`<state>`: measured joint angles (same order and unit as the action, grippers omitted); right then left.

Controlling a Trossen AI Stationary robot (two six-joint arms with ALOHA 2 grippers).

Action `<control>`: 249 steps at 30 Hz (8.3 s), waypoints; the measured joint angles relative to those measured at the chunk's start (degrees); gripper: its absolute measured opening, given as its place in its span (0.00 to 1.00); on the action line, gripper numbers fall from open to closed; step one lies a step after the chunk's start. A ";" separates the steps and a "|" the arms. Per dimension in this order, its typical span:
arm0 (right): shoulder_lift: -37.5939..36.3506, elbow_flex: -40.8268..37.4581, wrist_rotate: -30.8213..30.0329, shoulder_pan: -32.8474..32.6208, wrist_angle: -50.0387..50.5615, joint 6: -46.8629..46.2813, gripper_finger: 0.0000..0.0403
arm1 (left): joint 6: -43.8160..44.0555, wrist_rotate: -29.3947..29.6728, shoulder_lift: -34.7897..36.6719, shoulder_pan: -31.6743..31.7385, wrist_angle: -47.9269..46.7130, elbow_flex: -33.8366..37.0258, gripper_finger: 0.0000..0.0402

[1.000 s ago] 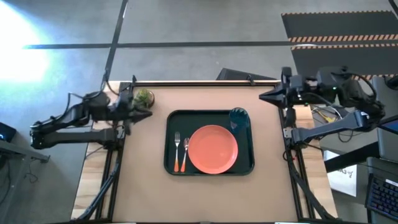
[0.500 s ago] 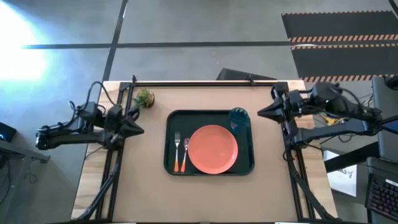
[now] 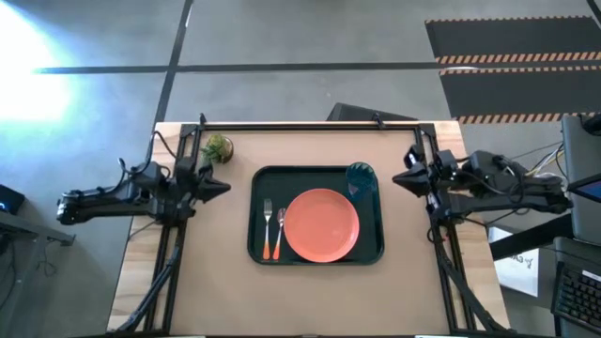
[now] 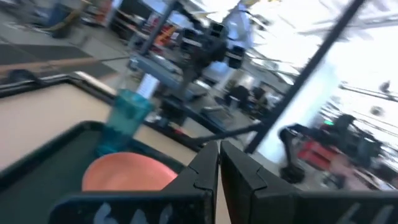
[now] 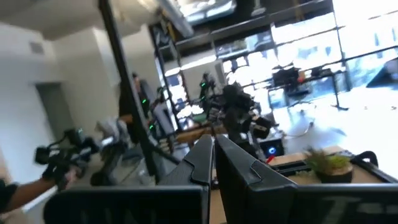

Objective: Pick and place plate/cup/fork/spoon on tray
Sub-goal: Return to Home Position

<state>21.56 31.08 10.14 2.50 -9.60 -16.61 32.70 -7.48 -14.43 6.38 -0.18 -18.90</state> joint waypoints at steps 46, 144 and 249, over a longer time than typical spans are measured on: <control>-9.24 -30.35 5.33 -0.13 -27.35 -23.81 0.02 | -6.13 17.10 5.02 -12.40 -9.55 -0.09 0.00; -9.33 -10.78 9.47 -0.15 12.99 -21.53 0.02 | -31.51 -3.81 14.45 -12.39 8.71 18.29 0.00; -6.84 -30.33 6.31 -1.51 4.62 18.18 0.02 | -31.62 -2.74 14.10 -12.40 8.27 18.32 0.00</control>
<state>14.72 0.75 16.45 0.99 -4.97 1.58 1.08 -10.22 -0.34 -6.02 8.08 -0.58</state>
